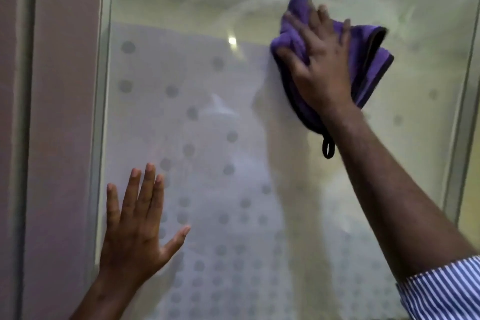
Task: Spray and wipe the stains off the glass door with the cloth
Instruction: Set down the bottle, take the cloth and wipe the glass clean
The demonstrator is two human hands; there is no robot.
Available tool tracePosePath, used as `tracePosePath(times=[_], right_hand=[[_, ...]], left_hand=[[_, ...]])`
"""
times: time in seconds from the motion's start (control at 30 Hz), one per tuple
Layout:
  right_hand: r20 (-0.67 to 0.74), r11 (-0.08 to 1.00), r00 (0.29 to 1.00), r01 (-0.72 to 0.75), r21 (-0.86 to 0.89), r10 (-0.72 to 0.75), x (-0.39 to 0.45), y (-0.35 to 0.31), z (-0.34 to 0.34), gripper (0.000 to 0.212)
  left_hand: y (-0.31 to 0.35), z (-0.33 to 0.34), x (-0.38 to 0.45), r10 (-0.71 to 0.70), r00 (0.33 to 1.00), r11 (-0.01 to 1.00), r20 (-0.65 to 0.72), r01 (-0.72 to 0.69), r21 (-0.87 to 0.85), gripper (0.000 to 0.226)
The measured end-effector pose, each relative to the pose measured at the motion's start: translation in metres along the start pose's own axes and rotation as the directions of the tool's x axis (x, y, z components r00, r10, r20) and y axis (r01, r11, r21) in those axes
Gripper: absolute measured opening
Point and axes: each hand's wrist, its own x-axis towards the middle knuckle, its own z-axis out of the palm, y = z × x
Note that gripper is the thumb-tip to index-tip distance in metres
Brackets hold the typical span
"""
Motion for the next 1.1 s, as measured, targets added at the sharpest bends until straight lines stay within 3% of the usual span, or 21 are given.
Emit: tracePosePath(times=[0.23,0.47,0.7,0.77,0.87,0.97,1.03,1.1], right_hand=[[0.093,0.962,0.957,0.272,0.031,-0.273,-0.084,-0.055,0.028,0.057],[0.161,0.915,0.901,0.394,0.088,-0.403,-0.180,-0.084,0.043,0.055],[0.224,0.832,0.801,0.534,0.155,-0.556,-0.249,-0.089,0.049,0.054],[0.182,0.843,0.824,0.532,0.076,-0.536,-0.241,-0.074,0.044,0.053],[0.027,0.923,0.924,0.382,-0.044,-0.381,-0.210,-0.045,0.034,0.051],[-0.131,0.989,0.986,0.092,-0.118,-0.107,-0.159,0.005,0.014,0.048],[-0.206,0.975,0.961,-0.205,-0.085,0.184,-0.124,0.037,-0.001,0.056],[-0.265,0.914,0.883,-0.406,-0.022,0.386,-0.099,0.051,-0.010,0.061]], left_hand=[[0.000,-0.004,0.001,0.002,1.000,1.000,-0.002,-0.002,0.003,0.098],[0.000,-0.004,0.002,0.011,1.000,1.000,-0.008,-0.011,0.009,0.099],[-0.001,-0.006,0.003,0.009,1.000,1.000,0.016,-0.009,-0.013,0.098],[-0.001,-0.007,0.002,0.004,1.000,1.000,0.011,-0.004,-0.014,0.098],[0.000,-0.007,0.002,0.014,1.000,1.000,0.006,-0.014,-0.007,0.097],[0.000,-0.007,0.003,0.015,1.000,1.000,0.005,-0.015,0.005,0.097],[0.001,-0.007,0.004,0.016,1.000,1.000,0.008,-0.016,0.006,0.098],[0.001,-0.008,0.004,0.017,1.000,1.000,0.013,-0.017,0.005,0.098]])
